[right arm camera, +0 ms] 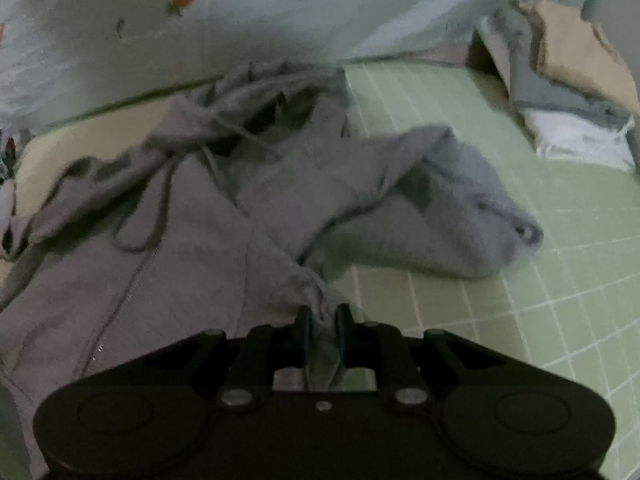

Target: Fold clothes

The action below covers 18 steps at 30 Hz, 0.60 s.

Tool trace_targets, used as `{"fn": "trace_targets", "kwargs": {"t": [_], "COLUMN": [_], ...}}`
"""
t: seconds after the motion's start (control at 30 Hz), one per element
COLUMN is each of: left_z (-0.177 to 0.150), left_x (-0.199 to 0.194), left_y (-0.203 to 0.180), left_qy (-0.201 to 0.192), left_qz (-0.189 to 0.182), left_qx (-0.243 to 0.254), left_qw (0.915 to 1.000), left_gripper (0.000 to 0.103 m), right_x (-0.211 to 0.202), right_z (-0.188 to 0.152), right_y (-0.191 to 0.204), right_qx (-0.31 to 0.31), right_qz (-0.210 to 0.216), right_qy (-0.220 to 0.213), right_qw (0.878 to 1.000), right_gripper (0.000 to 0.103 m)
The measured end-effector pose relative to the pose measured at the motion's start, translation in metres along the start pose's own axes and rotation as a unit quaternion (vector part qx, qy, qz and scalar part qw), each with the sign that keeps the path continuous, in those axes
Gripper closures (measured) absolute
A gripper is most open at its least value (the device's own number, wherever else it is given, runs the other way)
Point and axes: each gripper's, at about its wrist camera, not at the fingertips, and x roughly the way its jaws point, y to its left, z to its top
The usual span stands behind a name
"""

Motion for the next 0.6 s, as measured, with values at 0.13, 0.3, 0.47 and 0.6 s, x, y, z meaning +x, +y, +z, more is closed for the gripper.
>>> {"fn": "trace_targets", "kwargs": {"t": [0.13, 0.3, 0.47, 0.6], "left_z": [-0.006, -0.025, -0.042, -0.051], "left_x": [-0.002, 0.0, -0.003, -0.009], "left_y": [0.005, 0.005, 0.006, 0.011], "left_qy": [-0.014, -0.018, -0.031, -0.038], "left_qz": [-0.011, -0.027, -0.04, -0.033], "left_qx": [-0.033, -0.056, -0.067, -0.075], "left_qw": [0.9993, 0.9979, 0.9965, 0.9959], "left_gripper": [0.099, 0.099, 0.099, 0.098], "right_x": [0.006, 0.022, 0.039, 0.043], "right_z": [0.009, 0.031, 0.047, 0.04], "right_y": [0.016, 0.034, 0.044, 0.047], "right_qx": [-0.057, -0.119, -0.142, -0.138], "right_qz": [-0.021, -0.049, -0.065, -0.062], "right_qy": [0.017, 0.026, 0.02, 0.025], "right_qw": [0.998, 0.991, 0.988, 0.988], "right_gripper": [0.089, 0.089, 0.089, 0.088]}}
